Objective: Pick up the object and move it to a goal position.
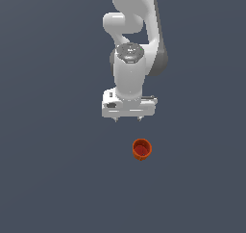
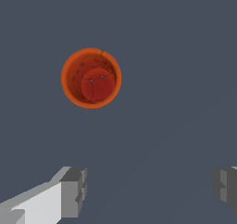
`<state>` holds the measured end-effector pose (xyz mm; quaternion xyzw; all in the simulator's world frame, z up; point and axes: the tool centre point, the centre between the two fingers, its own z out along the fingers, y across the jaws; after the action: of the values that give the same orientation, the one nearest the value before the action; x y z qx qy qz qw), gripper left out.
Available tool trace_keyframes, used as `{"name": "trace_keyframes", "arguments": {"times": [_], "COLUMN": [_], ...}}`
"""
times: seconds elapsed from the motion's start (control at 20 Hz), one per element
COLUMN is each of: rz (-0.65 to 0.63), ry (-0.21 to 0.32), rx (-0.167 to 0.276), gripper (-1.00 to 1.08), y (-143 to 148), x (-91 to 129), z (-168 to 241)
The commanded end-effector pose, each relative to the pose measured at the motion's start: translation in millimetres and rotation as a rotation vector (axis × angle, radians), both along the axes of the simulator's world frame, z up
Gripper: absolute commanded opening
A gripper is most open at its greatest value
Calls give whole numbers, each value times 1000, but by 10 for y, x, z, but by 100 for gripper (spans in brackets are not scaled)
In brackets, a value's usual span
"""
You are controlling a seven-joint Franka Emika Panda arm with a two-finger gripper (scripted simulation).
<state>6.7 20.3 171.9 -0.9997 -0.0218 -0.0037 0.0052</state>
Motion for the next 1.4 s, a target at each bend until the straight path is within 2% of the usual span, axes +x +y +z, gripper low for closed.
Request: {"name": "trace_keyframes", "arguments": {"times": [0.0, 0.7, 1.05, 1.35], "rz": [0, -21, -131, -291], "ry": [0, 1, 20, 52], "rx": [0, 1, 26, 61], "gripper": [28, 28, 28, 28], "y": [0, 43, 70, 116], "x": [0, 48, 102, 179], "z": [0, -17, -89, -198]}}
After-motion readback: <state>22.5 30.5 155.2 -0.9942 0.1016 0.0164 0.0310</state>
